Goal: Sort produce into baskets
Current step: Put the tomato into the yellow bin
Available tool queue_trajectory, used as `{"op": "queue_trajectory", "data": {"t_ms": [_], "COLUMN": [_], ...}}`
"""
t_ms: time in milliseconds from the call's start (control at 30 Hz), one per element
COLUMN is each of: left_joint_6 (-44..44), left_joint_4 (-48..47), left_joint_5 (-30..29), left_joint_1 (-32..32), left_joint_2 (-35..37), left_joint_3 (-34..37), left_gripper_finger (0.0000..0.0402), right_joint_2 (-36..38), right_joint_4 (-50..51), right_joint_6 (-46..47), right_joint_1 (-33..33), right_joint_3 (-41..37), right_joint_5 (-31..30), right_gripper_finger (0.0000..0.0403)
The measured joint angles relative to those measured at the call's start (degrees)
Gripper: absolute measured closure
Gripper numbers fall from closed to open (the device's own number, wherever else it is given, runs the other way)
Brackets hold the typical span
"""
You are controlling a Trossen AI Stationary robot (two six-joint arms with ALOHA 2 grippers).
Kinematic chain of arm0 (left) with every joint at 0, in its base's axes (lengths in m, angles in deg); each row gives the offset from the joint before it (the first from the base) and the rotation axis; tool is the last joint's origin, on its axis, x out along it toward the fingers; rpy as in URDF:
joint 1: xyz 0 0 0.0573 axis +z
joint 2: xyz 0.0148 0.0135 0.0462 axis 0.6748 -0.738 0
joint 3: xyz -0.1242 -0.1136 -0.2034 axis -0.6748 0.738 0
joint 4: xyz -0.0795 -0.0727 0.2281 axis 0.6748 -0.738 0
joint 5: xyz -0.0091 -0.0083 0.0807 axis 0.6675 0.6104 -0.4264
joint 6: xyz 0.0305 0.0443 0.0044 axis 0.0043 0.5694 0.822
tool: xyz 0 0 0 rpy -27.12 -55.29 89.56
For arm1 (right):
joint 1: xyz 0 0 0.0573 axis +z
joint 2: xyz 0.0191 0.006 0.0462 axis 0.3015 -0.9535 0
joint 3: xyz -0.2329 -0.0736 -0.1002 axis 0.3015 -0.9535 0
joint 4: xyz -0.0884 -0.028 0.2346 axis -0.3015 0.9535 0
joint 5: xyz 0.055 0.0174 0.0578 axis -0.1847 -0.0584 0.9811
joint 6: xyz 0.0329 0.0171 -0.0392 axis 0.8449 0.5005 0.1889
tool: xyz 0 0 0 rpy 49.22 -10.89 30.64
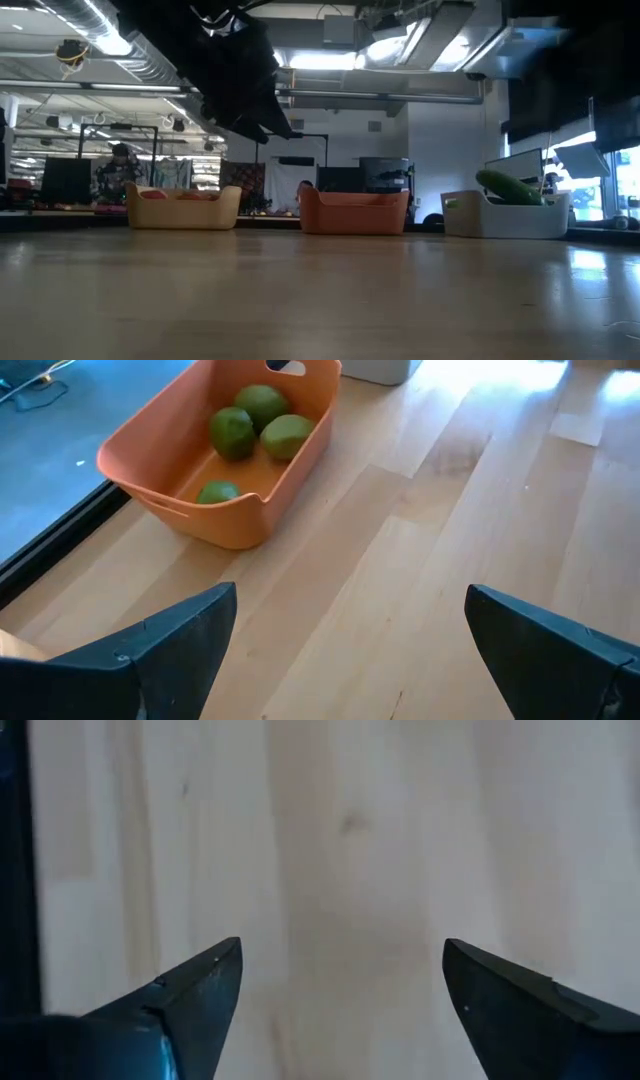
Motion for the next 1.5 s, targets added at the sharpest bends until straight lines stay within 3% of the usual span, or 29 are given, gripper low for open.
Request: {"op": "queue_trajectory", "data": {"t_ms": [167, 500, 700, 833, 1300, 1500], "left_joint_6": [-0.8, -1.8, -2.2, -2.2, -1.4, -3.6], "left_joint_4": [0.0, 0.1, 0.1, 0.1, 0.2, 0.2], "left_joint_5": [0.0, 0.0, 0.0, 0.0, 0.0, 0.0], "left_joint_1": [0.0, 0.0, 0.0, 0.0, 0.0, 0.0], "left_joint_2": [0.0, 0.0, 0.0, 0.0, 0.0, 0.0], "left_joint_3": [0.0, 0.0, 0.0, 0.0, 0.0, 0.0], "left_gripper_finger": [0.0011, 0.0011, 0.0011, 0.0011, 0.0011, 0.0011], "right_joint_2": [0.0, -0.2, -0.2, -0.3, -0.1, -0.1], "right_joint_4": [2.6, 18.4, 21.2, 17.9, 7.7, 7.9], "right_joint_6": [9.0, 32.8, 43.3, 46.9, 48.9, 48.5], "right_joint_1": [6.4, 18.0, 23.0, 24.5, 25.7, 25.7], "right_joint_3": [-0.1, -0.1, -1.7, -5.5, -15.4, -14.9], "right_joint_5": [2.7, 2.8, 3.0, 6.5, 6.7, 4.3], "right_gripper_finger": [0.0072, 0.0072, 0.0072, 0.0072, 0.0073, 0.0132]}}
